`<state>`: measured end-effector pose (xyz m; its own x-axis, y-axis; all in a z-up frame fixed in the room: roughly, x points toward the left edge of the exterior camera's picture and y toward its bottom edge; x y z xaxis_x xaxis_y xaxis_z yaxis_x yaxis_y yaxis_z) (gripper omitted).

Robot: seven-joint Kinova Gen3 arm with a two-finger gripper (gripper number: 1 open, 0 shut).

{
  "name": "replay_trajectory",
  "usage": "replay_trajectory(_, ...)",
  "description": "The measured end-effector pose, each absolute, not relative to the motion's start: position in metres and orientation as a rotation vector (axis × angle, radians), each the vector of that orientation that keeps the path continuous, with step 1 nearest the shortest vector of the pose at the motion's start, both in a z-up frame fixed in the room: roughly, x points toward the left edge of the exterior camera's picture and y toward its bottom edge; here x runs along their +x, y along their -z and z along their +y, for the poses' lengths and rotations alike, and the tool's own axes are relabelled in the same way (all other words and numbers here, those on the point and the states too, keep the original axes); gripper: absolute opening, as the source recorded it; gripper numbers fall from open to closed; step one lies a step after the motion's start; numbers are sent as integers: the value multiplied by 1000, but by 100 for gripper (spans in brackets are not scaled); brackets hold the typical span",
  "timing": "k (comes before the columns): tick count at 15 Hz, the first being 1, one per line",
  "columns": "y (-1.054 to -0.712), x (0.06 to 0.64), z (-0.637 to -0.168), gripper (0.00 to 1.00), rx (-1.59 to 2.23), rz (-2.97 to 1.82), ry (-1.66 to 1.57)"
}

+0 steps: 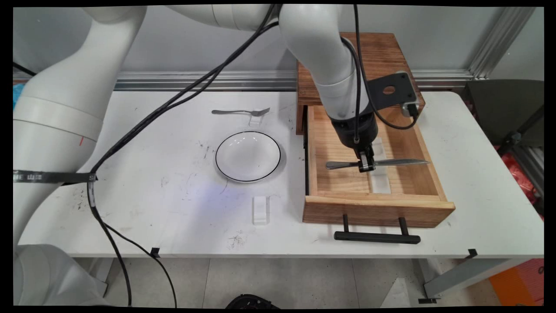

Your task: Place the picked object into the drawer

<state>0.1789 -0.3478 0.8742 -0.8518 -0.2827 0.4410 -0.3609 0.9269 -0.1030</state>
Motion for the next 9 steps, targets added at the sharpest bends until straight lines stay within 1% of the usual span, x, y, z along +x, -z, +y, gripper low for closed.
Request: replay_trajectory(9,-848,183,-347,0,467,-2668,-233)
